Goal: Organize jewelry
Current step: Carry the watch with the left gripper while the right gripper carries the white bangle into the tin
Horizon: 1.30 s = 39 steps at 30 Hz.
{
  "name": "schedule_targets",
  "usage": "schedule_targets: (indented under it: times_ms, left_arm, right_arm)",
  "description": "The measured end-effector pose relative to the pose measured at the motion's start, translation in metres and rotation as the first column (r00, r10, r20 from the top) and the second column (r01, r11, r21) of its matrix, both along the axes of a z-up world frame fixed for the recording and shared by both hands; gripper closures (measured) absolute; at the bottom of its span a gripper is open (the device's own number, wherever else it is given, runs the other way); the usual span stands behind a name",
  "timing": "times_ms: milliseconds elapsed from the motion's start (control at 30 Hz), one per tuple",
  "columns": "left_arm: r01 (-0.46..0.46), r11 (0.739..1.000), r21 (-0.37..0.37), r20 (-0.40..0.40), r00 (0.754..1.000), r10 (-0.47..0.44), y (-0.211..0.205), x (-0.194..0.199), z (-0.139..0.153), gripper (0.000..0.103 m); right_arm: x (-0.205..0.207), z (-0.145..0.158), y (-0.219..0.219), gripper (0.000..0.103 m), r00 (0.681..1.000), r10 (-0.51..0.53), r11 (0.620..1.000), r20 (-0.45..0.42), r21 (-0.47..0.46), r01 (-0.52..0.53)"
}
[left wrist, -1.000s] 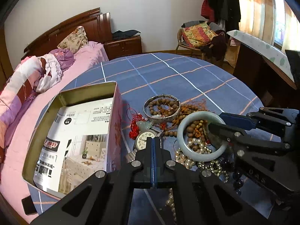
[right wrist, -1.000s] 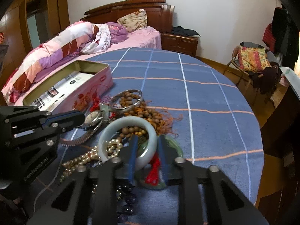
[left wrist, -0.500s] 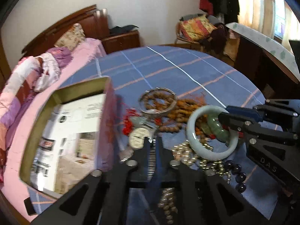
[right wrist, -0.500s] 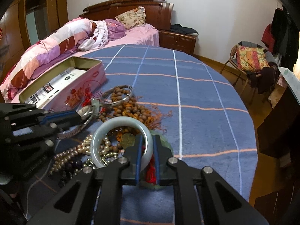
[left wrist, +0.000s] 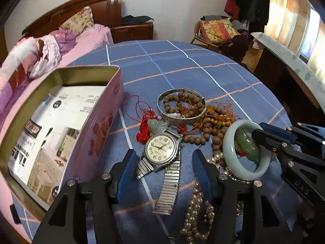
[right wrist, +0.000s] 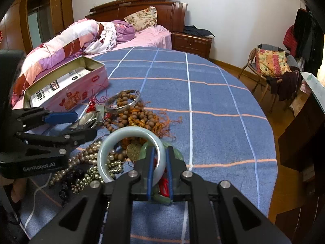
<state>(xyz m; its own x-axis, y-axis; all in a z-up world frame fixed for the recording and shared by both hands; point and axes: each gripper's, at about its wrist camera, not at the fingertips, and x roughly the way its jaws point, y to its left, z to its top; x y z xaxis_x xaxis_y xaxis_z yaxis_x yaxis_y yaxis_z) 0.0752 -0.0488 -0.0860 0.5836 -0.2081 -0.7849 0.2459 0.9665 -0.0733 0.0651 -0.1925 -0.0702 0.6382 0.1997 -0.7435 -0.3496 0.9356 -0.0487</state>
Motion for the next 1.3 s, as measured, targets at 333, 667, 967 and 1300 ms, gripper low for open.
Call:
schedule_targets:
  times_ms: [333, 667, 967, 1300]
  left_arm:
    - [0.038, 0.999, 0.031, 0.076, 0.996, -0.040, -0.008, -0.015, 0.016, 0.088]
    - [0.000, 1.000, -0.018, 0.131, 0.991, 0.003, 0.007, -0.026, 0.036, 0.095]
    - [-0.040, 0.998, -0.057, 0.205, 0.977, 0.051, 0.028, -0.033, 0.069, 0.096]
    - [-0.159, 0.986, -0.043, 0.270, 0.949, 0.164, 0.079, -0.024, 0.096, 0.096]
  right_arm:
    - [-0.007, 0.013, 0.000, 0.090, 0.999, 0.021, 0.999, 0.049, 0.041, -0.023]
    - [-0.014, 0.034, 0.004, 0.090, 0.994, 0.019, 0.996, 0.109, 0.087, -0.028]
    - [-0.008, 0.050, 0.016, 0.089, 0.990, 0.043, 0.993, 0.136, 0.104, -0.057]
    - [0.020, 0.064, 0.056, 0.089, 0.984, 0.124, 0.987, 0.131, 0.083, -0.135]
